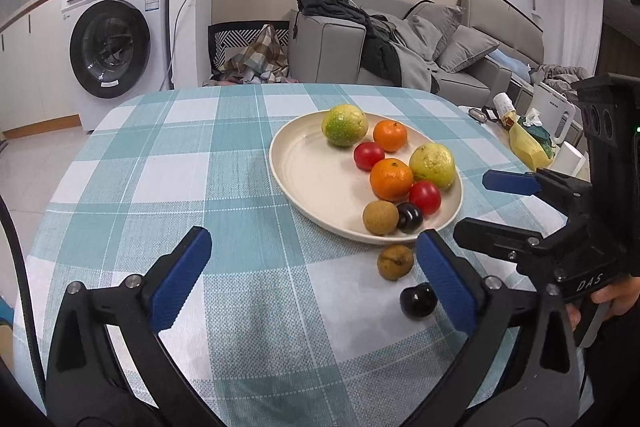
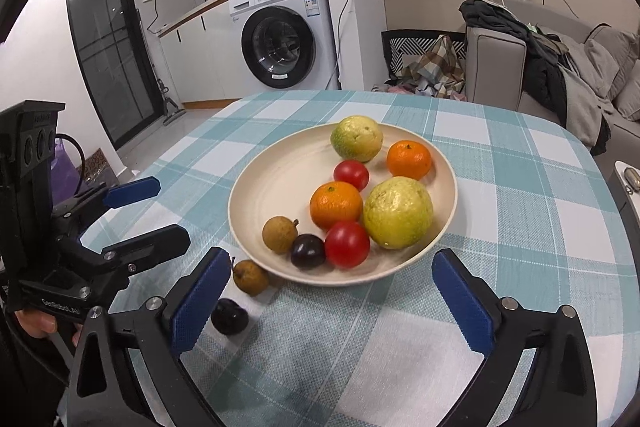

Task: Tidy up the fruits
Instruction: 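Move both open tools toward the dark plum and small brown fruit beside the plate, then close the right tool on the dark purple plum while the left tool closes on the brown pear-shaped fruit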

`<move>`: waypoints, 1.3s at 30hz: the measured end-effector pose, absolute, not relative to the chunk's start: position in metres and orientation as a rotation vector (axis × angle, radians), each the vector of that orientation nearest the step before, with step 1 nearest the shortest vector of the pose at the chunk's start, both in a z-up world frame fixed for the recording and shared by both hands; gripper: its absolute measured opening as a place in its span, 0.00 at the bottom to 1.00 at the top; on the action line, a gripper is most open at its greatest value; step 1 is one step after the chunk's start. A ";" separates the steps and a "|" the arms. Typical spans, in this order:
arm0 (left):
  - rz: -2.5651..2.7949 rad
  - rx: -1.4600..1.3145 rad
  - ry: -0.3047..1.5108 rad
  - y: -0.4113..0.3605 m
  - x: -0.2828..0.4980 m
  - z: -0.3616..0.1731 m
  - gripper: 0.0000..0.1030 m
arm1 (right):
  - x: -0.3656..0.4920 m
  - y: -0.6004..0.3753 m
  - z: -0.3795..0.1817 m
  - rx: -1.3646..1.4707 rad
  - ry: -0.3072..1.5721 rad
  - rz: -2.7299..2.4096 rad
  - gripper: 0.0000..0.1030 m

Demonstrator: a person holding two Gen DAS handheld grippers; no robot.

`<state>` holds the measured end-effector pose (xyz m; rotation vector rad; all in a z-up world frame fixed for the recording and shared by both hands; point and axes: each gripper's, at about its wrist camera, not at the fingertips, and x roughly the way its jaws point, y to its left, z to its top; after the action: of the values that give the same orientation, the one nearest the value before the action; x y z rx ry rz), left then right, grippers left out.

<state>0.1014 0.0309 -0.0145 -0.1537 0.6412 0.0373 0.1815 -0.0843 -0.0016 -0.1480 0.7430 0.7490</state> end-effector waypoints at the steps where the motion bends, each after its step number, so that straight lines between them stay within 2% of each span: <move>1: 0.042 -0.153 0.641 0.031 0.100 -0.015 0.99 | 0.181 -0.083 -0.003 -0.154 0.749 0.756 1.00; 16: 0.054 -0.189 0.676 0.041 0.094 -0.021 0.99 | 0.164 -0.068 -0.015 -0.241 0.838 0.889 0.97; 19: 0.052 -0.189 0.676 0.041 0.093 -0.022 0.99 | 0.160 -0.061 -0.020 -0.275 0.857 0.915 0.91; 21: 0.048 -0.185 0.673 0.041 0.093 -0.022 0.99 | 0.158 -0.057 -0.024 -0.293 0.872 0.930 0.80; 25: 0.037 -0.186 0.673 0.040 0.093 -0.021 0.95 | 0.152 -0.051 -0.031 -0.323 0.888 0.961 0.76; 31: 0.022 -0.192 0.683 0.039 0.095 -0.022 0.86 | 0.144 -0.046 -0.035 -0.347 0.892 0.987 0.65; 39: 0.019 -0.193 0.690 0.038 0.096 -0.023 0.86 | 0.140 -0.043 -0.036 -0.368 0.876 0.994 0.49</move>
<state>0.0957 0.0380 -0.0232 -0.1934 0.6901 0.0191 0.1397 -0.0432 -0.0359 -0.3677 0.8764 0.9944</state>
